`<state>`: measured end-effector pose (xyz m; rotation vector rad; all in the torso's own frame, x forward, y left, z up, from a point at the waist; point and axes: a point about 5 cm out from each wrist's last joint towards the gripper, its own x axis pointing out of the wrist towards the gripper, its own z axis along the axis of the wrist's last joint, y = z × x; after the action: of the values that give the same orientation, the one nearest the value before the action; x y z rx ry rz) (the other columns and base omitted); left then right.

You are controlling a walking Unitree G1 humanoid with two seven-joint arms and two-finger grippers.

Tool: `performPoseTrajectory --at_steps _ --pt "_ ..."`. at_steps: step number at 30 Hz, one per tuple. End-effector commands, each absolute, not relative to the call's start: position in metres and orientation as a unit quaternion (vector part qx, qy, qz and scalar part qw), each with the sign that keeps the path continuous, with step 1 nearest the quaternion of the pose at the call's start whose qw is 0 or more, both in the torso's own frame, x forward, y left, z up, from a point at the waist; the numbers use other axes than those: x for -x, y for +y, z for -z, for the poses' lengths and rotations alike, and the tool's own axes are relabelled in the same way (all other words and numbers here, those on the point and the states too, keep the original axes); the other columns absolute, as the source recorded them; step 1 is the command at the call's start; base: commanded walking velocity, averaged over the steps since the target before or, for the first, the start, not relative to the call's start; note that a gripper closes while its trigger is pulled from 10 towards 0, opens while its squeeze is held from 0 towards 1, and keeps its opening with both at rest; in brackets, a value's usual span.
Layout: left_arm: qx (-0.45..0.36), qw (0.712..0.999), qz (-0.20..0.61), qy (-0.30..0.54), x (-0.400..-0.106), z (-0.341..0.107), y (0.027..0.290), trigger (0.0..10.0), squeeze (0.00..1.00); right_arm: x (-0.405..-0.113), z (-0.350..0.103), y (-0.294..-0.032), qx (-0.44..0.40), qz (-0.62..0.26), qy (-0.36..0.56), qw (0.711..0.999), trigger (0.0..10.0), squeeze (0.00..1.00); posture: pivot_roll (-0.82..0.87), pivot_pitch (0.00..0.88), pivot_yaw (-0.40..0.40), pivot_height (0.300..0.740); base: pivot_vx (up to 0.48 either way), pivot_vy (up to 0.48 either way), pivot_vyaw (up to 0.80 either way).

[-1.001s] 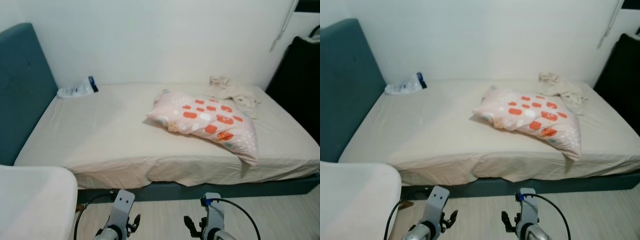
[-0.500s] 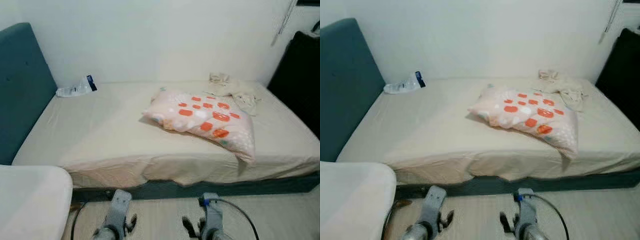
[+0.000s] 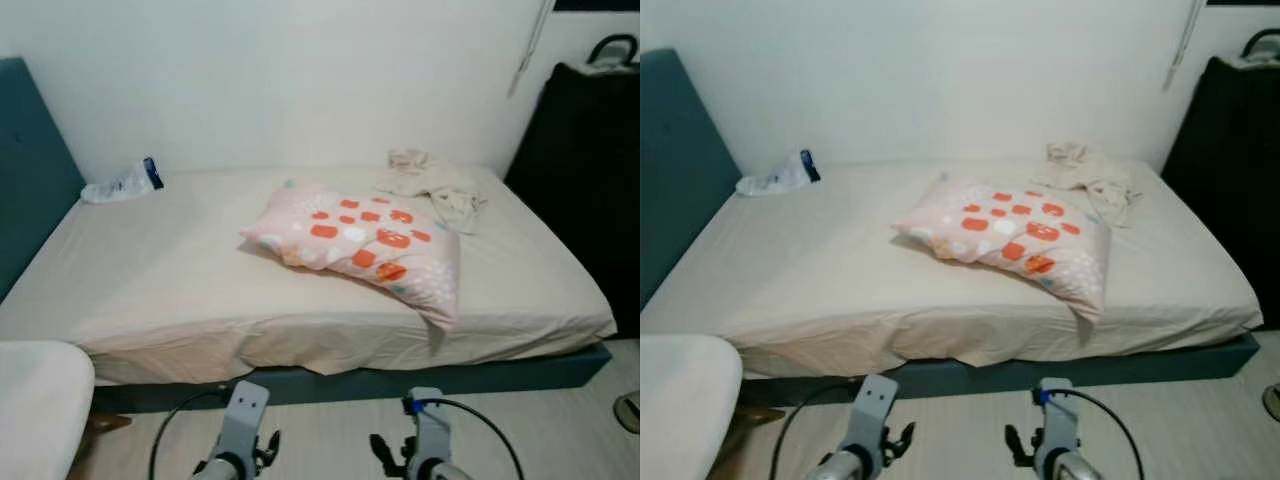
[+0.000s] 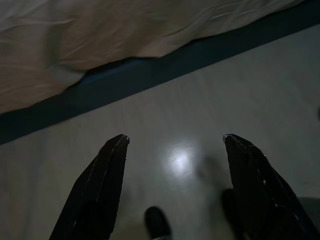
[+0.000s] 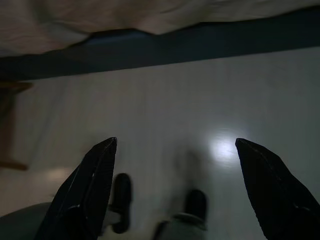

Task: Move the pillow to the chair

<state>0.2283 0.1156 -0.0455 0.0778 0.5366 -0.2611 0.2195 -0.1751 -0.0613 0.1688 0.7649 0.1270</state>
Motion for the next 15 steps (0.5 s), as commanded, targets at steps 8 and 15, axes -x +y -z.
performPoseTrajectory --at_steps 8,15 --pt "-0.037 0.956 0.125 0.264 -0.2285 0.0454 0.1208 10.0 0.00 -0.2183 0.0626 -0.1692 -0.091 -0.064 0.374 0.921 10.0 0.00 0.02 0.011 -0.023 0.740 0.000 0.000 0.00" --pt "-0.040 0.956 0.128 0.262 -0.2288 0.0451 0.1205 10.0 0.00 -0.2174 0.0631 -0.1691 -0.091 -0.064 0.375 0.920 10.0 0.00 0.02 0.010 -0.022 0.740 0.297 0.000 0.00"
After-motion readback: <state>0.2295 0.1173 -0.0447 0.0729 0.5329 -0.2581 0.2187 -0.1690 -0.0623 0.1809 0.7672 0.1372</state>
